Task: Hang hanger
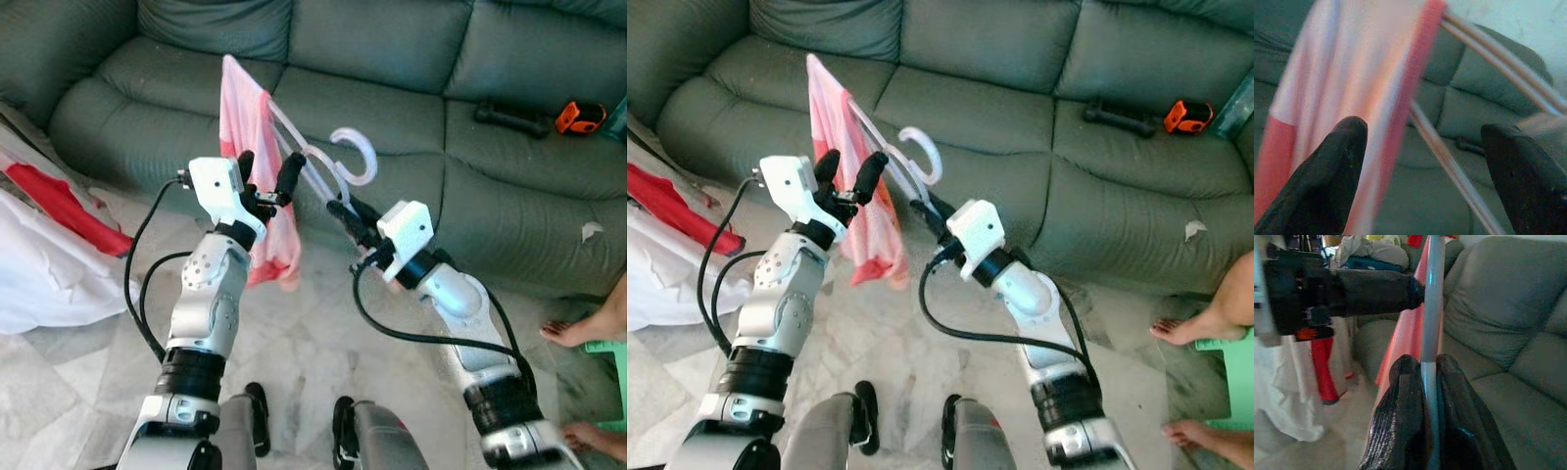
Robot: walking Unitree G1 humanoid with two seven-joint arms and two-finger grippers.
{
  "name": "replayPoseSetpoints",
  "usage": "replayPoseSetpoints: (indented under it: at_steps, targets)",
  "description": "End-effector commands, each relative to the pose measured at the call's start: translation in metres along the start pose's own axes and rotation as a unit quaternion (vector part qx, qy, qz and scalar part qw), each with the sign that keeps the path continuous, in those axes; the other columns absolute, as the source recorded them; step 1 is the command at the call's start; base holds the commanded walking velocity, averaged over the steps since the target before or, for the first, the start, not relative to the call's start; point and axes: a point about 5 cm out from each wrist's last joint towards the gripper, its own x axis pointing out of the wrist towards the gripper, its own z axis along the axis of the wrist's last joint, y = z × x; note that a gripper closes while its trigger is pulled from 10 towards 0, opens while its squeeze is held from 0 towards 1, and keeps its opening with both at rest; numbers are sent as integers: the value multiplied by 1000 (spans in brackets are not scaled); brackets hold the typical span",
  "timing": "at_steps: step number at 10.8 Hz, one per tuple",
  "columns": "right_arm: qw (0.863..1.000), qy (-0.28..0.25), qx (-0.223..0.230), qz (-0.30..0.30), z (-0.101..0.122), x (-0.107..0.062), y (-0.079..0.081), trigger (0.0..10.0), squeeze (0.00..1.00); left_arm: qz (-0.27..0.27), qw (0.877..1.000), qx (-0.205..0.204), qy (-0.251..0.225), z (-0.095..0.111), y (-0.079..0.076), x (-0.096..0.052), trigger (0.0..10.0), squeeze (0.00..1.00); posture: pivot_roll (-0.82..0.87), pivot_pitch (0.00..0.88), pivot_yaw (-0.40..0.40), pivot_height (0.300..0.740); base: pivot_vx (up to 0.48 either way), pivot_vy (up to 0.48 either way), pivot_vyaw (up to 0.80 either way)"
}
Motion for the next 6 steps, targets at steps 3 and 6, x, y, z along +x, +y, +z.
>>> replayPoseSetpoints:
  at_steps: [3,6]
  targets:
    - [1000,-13,-21,12,7,-2,3,10000,0,42,999,13,-21,8,16,1,10000,0,-65,231,-35,740,0,0,0]
    - [1000,-23,-11,5,15,1,-1,10000,0,54,998,29,-18,8,22,3,10000,0,-65,229,-35,740,0,0,0]
